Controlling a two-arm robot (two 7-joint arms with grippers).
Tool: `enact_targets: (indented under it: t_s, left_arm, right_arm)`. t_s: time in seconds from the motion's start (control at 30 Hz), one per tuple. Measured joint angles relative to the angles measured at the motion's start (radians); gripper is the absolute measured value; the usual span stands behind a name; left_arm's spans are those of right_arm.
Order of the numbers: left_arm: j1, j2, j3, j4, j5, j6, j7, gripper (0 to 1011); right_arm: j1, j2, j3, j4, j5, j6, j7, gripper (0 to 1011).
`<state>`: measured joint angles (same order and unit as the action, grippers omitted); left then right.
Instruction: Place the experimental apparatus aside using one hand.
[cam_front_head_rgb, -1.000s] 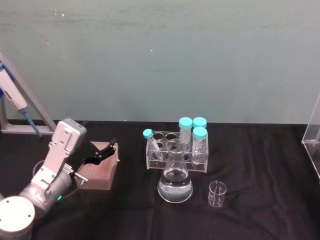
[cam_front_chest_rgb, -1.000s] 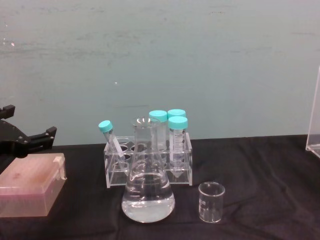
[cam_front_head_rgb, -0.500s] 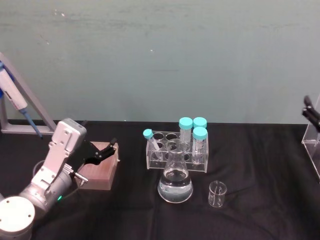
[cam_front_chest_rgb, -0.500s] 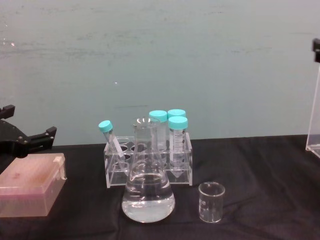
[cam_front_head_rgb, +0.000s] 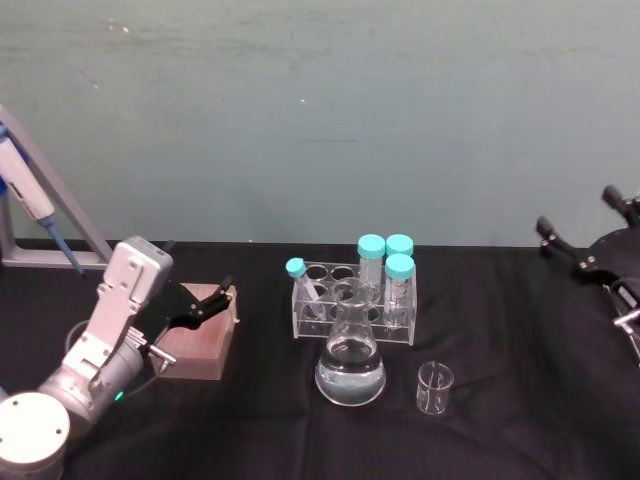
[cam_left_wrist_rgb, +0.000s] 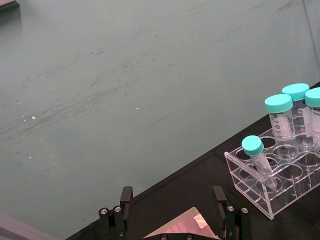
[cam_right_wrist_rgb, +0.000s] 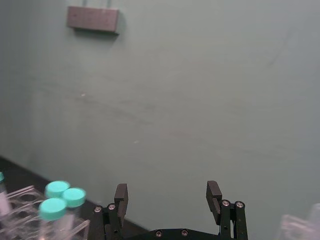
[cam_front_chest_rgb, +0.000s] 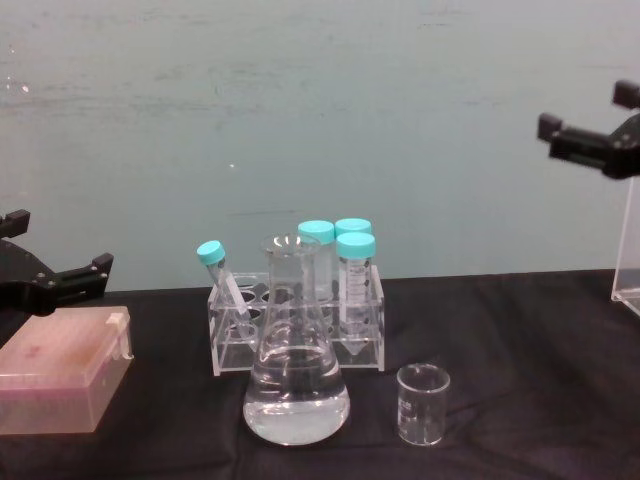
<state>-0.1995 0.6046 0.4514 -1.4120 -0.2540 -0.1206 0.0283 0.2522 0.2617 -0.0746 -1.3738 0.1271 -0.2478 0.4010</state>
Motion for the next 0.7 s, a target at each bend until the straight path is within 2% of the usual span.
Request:
enact_targets:
  t_s: [0.27,0.7]
  left_arm:
    - [0.000,0.000,0.000,0.000,0.000,0.000,0.000,1000]
    - [0.000,0.000,0.000,0.000,0.000,0.000,0.000,1000]
  right_arm:
    - [0.026,0.023,-0.053,0.056,0.050,0.038,0.073,1003]
    - [0.063,0.064,-0.133,0.138,0.093,0.072,0.170,1003]
